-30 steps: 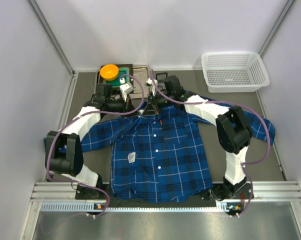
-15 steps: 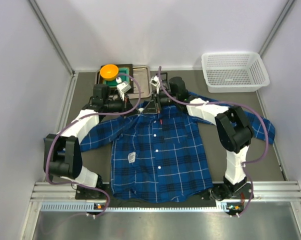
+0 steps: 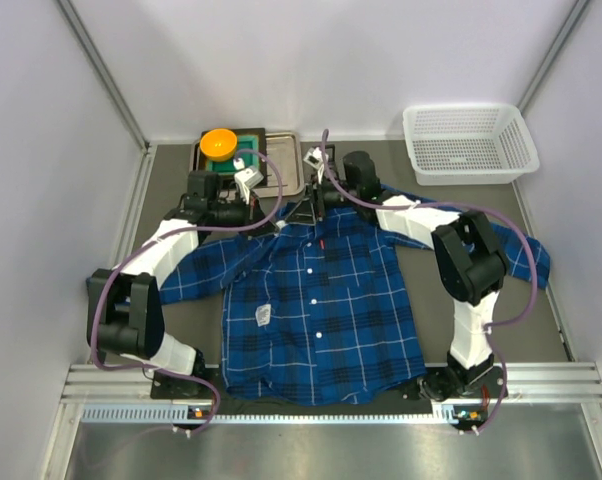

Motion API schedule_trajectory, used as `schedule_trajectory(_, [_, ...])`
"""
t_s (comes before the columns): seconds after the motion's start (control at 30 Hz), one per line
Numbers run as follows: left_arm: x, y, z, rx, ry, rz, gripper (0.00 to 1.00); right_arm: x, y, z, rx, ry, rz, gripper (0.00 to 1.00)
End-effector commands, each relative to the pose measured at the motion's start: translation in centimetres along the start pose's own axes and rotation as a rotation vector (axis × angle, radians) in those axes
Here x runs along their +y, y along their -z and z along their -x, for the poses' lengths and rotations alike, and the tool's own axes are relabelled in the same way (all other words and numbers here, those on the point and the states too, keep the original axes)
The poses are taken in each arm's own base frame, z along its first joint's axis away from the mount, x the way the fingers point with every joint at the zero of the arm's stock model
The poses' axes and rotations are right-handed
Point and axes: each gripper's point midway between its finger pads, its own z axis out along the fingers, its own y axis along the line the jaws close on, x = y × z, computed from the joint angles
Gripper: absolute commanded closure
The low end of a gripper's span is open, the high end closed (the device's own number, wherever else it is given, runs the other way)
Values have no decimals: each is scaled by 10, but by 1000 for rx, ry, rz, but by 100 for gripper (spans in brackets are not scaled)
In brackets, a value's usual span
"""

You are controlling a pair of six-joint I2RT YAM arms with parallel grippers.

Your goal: Pin the brooch onto the clothing

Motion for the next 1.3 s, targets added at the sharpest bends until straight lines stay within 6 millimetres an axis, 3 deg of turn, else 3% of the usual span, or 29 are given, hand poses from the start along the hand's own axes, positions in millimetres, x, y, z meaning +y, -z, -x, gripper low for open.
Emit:
schedule_trajectory(0.0, [11, 4, 13, -12, -52, 45, 100, -2, 15, 42, -78, 109, -27, 55])
schedule_trajectory(0.27, [23, 9, 15, -2, -90, 99, 100, -14, 22, 38, -47, 108, -68, 52])
schedule_trajectory(0.5, [67, 29, 23, 71, -301, 358, 100, -33, 38, 28, 38, 38, -133, 45])
schedule_trajectory(0.6, [75, 24, 16, 155, -421, 433, 100, -45, 50, 23, 69, 19, -183, 44])
schedule_trajectory(0.7, [61, 4, -5, 299, -605, 439, 100, -58, 62, 14, 111, -9, -235, 41])
schedule_trajectory(0.73, [42, -13, -15, 336, -674, 385, 99, -62, 66, 16, 115, -2, -249, 40])
schedule_trajectory(0.77, [31, -17, -25, 370, -705, 351, 96, -67, 73, 10, 142, -4, -270, 39])
schedule_trajectory(0.83, [8, -23, -47, 432, -762, 226, 81, -74, 82, 11, 162, 25, -297, 39])
schedule_trajectory(0.9, [-10, -16, -57, 461, -701, 144, 71, -82, 94, 2, 202, 3, -331, 38])
schedule_trajectory(0.93, [-10, -9, -56, 466, -685, 122, 60, -87, 100, 4, 217, 38, -352, 37])
schedule_trajectory(1.0, [-20, 1, -45, 427, -642, 51, 45, -96, 111, 0, 253, 38, -398, 37])
schedule_trajectory(1.03, [-7, 10, -35, 393, -595, 84, 40, -100, 113, -1, 271, 65, -408, 37])
schedule_trajectory(1.1, [8, 23, -6, 310, -509, 136, 39, -109, 120, 1, 296, 96, -452, 37])
schedule_trajectory(1.17, [27, 27, 8, 277, -424, 191, 39, -115, 122, -7, 336, 110, -463, 37])
schedule_trajectory(1.27, [70, 33, 10, 280, -308, 289, 39, -128, 125, -5, 359, 142, -495, 37])
